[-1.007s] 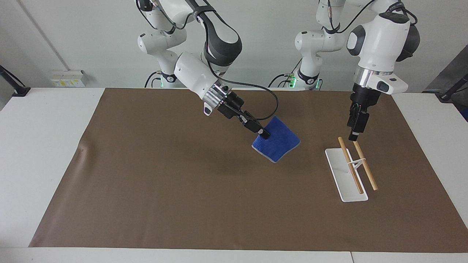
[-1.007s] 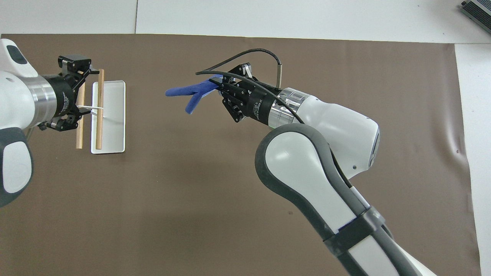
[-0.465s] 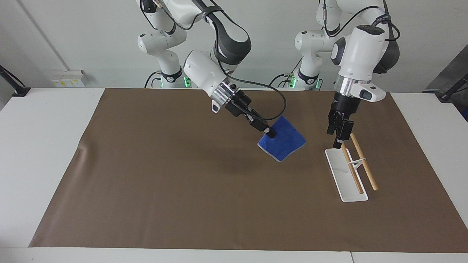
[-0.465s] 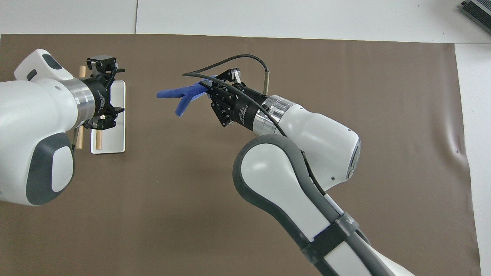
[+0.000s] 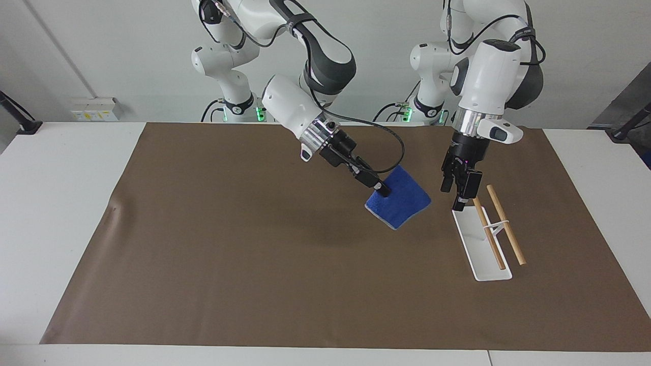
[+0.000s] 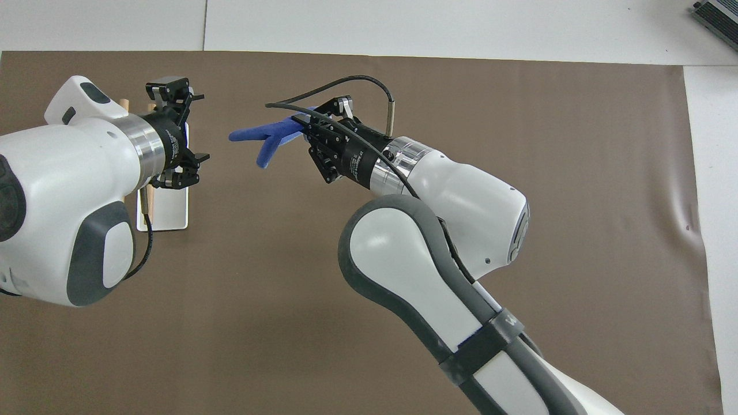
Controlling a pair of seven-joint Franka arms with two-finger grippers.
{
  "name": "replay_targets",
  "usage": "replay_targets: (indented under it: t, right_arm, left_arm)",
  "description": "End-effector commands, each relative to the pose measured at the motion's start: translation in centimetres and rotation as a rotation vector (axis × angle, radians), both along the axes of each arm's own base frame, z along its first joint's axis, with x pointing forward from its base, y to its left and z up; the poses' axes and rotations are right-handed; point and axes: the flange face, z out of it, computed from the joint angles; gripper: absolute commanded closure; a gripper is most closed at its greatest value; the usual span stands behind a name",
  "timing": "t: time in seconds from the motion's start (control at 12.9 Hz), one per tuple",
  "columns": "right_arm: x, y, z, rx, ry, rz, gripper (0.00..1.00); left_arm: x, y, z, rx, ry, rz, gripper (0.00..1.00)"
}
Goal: Right arm passes towel to left arm to hang
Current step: 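Close the left gripper on the towel's free corner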
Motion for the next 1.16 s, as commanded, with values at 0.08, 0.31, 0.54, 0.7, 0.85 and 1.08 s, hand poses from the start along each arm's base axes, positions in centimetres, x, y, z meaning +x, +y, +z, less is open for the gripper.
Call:
replay_targets:
  t: [0.08, 0.31, 0.54, 0.7, 0.85, 1.08]
  right_arm:
    - [0.2, 0.4, 0.2, 0.03, 0.006, -0.028, 1.0]
    - [0.2, 0.5, 0.3, 0.028, 0.001, -0.025, 1.0]
    - [-0.4, 1.3, 0.3, 0.026, 0.001, -0.011, 1.0]
    - [-0.3, 1.3, 0.2, 0.026, 0.001, -0.011, 1.0]
    - [-0.4, 1.3, 0.2, 0.024, 0.001, -0.011, 1.0]
    - [-0.4, 1.4, 0.1, 0.026, 0.002, -0.01, 1.0]
  left_arm:
    - [0.2, -2.3, -1.1, -0.071, -0.019, 0.029, 0.03]
    - [0.2, -3.3, -1.3, -0.101, -0.024, 0.046, 0.05]
    - [0.3, -3.8, -2.0, -0.113, -0.022, 0.048, 0.12]
    - [0.4, -3.8, -2.0, -0.115, -0.023, 0.049, 0.3]
    - [0.6, -3.6, -1.9, -0.108, -0.029, 0.038, 0.45]
    - [1.4, -3.3, -1.3, -0.091, -0.05, 0.008, 0.68]
